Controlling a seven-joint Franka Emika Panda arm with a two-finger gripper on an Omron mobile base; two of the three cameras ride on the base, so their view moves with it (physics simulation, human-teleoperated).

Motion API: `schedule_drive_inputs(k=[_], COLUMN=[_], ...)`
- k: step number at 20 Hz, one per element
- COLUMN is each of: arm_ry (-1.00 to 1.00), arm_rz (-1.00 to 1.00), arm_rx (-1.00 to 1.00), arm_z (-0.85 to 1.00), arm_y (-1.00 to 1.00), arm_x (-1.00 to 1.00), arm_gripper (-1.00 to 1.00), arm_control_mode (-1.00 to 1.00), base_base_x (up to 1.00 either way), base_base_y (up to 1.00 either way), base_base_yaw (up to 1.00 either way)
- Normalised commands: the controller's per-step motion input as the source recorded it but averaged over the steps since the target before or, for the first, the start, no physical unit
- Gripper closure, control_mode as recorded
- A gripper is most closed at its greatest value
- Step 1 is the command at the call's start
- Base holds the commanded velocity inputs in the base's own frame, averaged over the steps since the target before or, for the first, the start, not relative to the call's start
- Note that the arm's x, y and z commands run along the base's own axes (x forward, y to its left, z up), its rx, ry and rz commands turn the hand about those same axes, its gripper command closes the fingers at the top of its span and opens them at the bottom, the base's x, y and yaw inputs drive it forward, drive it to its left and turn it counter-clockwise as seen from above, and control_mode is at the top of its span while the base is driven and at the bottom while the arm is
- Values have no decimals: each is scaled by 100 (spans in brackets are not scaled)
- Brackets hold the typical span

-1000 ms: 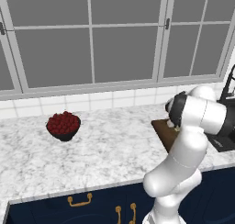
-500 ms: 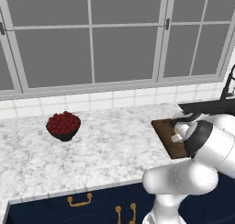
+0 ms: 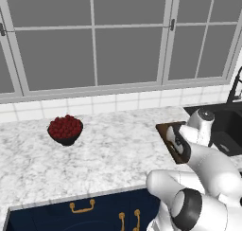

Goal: Pick up the sponge from the counter and clean the cutting board by briefly scrubbing or pressing down on the cutting board. Once finished, release the sponge.

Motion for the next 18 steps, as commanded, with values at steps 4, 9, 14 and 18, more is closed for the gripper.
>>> schedule_drive_inputs(k=[4,9,14,18], arm_ry=[6,3,8,16], arm_rz=[19,28,36,28], arm_rx=[-15,-6,-2,0], arm_z=[51,-7,-28,-50], arm_y=[88,86,89,61], arm_x=[-6,1,15,37], arm_gripper=[100,100,-100,-100], arm_control_mode=[-100,-100,-100,-100], base_base_x=[0,0,0,0], base_base_y=[0,0,0,0], base_base_yaw=[0,0,0,0])
